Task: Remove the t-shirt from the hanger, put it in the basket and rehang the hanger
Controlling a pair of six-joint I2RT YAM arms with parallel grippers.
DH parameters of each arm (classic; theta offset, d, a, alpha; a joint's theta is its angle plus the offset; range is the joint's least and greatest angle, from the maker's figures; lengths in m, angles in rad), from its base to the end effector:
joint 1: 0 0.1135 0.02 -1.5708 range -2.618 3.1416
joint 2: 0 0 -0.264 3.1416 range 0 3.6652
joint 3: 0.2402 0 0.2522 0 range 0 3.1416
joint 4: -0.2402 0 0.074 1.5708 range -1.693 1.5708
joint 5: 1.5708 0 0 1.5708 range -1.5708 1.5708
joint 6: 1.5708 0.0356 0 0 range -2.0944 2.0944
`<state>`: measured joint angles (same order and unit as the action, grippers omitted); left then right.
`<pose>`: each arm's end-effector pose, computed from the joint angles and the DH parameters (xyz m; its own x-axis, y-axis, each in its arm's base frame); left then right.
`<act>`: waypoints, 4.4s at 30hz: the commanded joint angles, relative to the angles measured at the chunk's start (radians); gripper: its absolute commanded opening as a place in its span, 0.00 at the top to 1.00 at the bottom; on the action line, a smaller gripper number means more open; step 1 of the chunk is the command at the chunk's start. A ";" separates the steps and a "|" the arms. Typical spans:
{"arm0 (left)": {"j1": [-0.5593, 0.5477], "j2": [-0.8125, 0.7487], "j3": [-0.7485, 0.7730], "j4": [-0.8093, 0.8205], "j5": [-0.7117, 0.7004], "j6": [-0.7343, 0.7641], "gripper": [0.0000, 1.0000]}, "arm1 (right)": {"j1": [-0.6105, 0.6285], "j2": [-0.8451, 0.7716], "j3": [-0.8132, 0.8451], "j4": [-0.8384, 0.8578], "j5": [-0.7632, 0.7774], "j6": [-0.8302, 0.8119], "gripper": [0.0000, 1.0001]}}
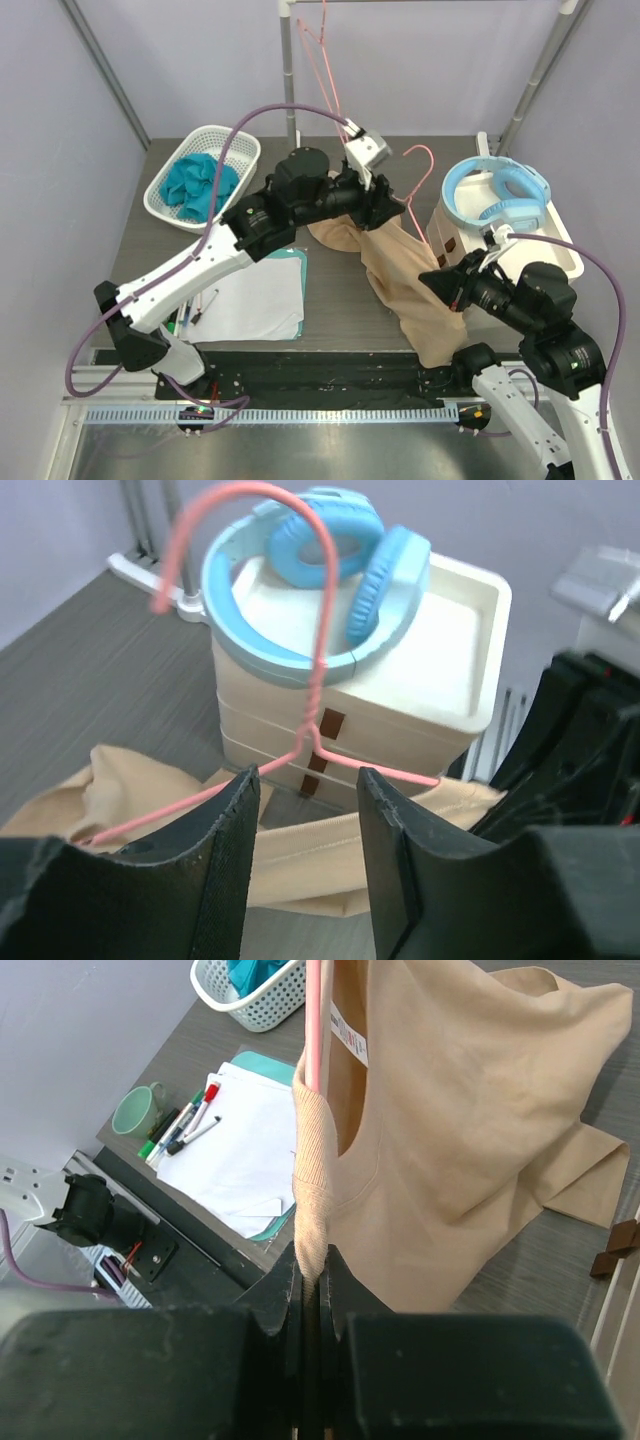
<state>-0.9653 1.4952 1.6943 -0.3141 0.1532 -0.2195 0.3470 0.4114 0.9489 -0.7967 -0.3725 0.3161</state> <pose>0.1872 -0.2800 0.4715 -0.2595 -0.0033 -0.9657 0.8631 0.4479 -0.2334 0.0532 0.0330 0.3686 -0.4304 0.1523 -0.8897 -0.5406 0.7459 0.3891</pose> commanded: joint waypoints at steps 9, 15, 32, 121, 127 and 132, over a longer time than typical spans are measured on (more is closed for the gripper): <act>-0.010 0.086 0.037 -0.088 -0.076 0.405 0.48 | 0.004 0.023 0.091 0.039 -0.112 -0.018 0.99; -0.010 0.094 0.022 -0.036 -0.184 0.414 0.46 | 0.004 0.010 0.076 0.037 -0.137 -0.014 0.99; -0.012 -0.041 -0.085 -0.019 -0.072 0.434 0.40 | 0.004 0.021 0.091 0.040 -0.137 -0.006 0.99; -0.095 -0.009 0.033 -0.197 -0.030 0.678 1.00 | 0.018 0.668 0.574 0.007 -0.329 -0.210 0.78; -0.099 -0.015 0.042 -0.159 -0.092 0.643 0.91 | 0.026 0.606 0.483 0.097 -0.221 -0.178 0.99; -0.099 -0.093 -0.020 -0.053 -0.193 0.542 0.43 | 0.026 0.479 0.331 0.229 -0.140 -0.137 0.99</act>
<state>-1.0561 1.4906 1.6798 -0.5175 0.0338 0.4145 0.3706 0.9905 1.3636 -0.7197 -0.6037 0.1371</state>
